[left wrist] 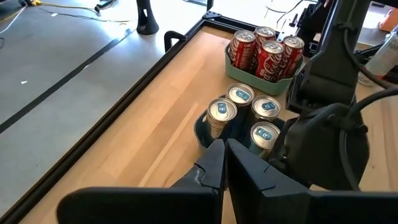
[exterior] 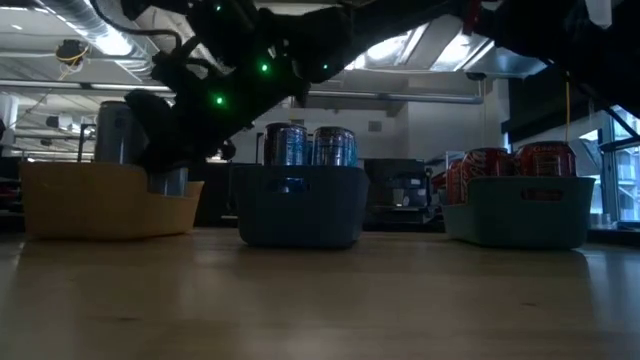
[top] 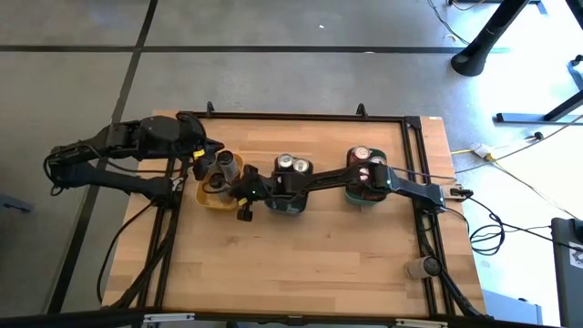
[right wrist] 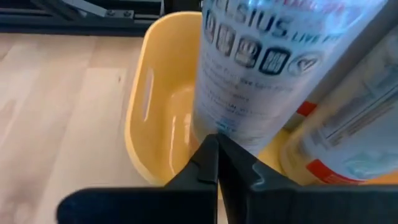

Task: Sort soda cans
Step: Put the white pink soda can into yellow bin

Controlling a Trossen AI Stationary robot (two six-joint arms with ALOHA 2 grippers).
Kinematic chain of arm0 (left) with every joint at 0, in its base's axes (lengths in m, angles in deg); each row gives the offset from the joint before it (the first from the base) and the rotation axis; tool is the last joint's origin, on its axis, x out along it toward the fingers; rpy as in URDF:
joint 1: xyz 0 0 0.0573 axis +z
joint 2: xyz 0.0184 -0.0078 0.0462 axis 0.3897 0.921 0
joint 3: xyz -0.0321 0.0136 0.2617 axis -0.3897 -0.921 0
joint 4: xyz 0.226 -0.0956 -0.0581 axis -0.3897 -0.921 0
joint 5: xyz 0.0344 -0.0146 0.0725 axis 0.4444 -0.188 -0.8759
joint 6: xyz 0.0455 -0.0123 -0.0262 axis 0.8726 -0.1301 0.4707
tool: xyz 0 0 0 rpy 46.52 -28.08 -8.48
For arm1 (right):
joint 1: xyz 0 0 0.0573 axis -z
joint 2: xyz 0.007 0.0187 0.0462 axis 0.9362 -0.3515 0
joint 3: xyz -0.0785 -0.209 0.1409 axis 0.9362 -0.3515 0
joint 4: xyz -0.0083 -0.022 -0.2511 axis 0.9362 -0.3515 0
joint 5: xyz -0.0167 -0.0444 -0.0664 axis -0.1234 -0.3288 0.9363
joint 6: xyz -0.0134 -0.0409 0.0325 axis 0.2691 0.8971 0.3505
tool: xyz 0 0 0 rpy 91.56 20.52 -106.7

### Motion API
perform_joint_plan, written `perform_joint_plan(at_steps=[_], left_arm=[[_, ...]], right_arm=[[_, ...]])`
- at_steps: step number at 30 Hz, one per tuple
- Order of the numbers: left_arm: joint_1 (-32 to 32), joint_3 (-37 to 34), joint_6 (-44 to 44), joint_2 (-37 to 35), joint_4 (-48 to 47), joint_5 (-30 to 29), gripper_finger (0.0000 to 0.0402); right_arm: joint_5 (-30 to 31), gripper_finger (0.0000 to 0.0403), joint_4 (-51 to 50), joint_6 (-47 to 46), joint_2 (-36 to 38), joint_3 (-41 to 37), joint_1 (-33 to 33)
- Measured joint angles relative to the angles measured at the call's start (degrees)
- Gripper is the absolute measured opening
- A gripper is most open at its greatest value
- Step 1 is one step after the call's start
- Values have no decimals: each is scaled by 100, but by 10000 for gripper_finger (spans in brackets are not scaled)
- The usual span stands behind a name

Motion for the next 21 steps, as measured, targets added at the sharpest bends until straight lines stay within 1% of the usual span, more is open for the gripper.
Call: perform_joint_plan(at_steps=[4, 6, 14, 21], left_arm=[[0, 0, 11, 51, 2, 0, 8], [0, 0, 13, 83, 0, 0, 8], [0, -2, 27, 250, -14, 0, 8], [0, -2, 94, 331, 0, 0, 8]], right_arm=[[113, 19, 178, 23, -125, 0, 16], [145, 22, 469, 21, -228, 2, 42], [164, 23, 988, 17, -435, 2, 85], [144, 23, 843, 63, -405, 2, 69]])
